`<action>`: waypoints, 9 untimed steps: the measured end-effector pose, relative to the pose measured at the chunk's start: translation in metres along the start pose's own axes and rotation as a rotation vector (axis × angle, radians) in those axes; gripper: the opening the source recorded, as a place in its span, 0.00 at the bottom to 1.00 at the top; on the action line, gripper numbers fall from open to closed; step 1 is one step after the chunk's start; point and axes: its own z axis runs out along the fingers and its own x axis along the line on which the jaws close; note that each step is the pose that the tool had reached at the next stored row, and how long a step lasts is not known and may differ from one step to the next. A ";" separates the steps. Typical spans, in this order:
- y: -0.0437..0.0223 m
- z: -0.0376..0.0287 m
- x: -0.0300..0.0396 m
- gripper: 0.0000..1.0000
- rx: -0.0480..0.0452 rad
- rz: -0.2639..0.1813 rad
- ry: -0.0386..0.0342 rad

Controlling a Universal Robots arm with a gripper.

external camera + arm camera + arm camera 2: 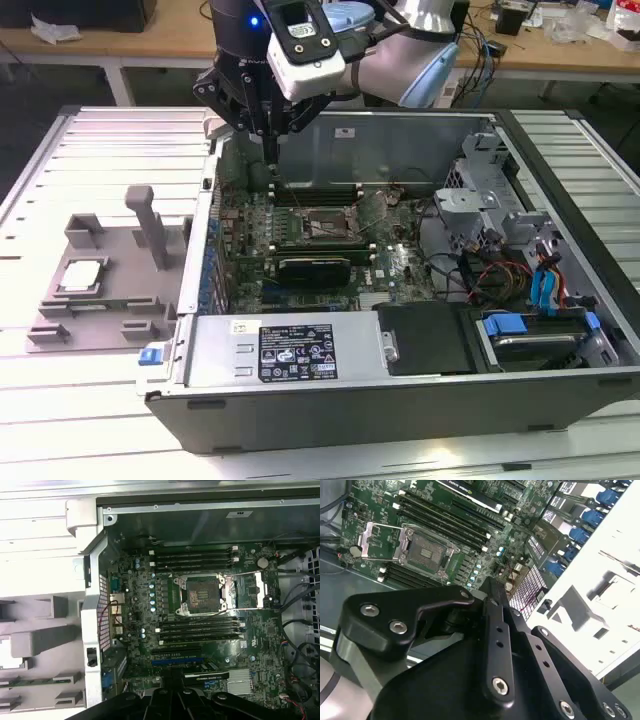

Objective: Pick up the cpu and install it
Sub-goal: 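Reach for the cpu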

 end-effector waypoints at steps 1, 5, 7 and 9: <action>0.0000 0.0000 0.0000 0.11 0.0000 0.000 0.0000; 0.0000 0.0000 0.0000 0.11 0.0000 0.000 0.0001; 0.0000 0.0000 0.0000 0.11 0.0000 0.000 0.0000; -0.0001 0.0000 0.0016 0.11 -0.0001 0.000 0.0000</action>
